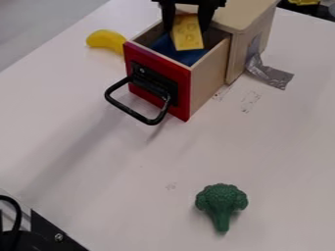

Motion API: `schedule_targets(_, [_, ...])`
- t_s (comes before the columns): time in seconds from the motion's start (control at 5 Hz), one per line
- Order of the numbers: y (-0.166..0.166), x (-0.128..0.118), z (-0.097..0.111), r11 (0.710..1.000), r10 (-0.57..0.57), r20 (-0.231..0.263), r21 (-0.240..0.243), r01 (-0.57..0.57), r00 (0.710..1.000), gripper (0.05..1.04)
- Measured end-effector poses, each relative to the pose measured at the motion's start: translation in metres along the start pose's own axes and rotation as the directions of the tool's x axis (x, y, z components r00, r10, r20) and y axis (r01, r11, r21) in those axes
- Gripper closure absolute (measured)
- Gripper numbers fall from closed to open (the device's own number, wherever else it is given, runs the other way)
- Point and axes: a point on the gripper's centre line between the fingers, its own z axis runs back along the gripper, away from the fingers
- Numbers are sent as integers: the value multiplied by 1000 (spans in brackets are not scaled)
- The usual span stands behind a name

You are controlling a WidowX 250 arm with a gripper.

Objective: Put the cheese inside the drawer

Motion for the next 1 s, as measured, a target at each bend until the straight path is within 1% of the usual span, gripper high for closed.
schedule_targets(0.2, [-1, 3, 4, 1000, 8, -4, -12, -8, 1000, 227])
schedule_targets(0.4, [3, 2, 4, 1000, 17, -17, -21, -17, 1000, 91])
schedule_targets(0.6, [7, 1, 13, 999, 15, -21, -41, -16, 1000, 89])
schedule_targets(0.8, [17, 1, 45, 996, 15, 14, -90, -13, 1000, 89])
schedule_targets(1.0, [31, -1, 69, 989, 26, 21, -145, -23, 999, 89])
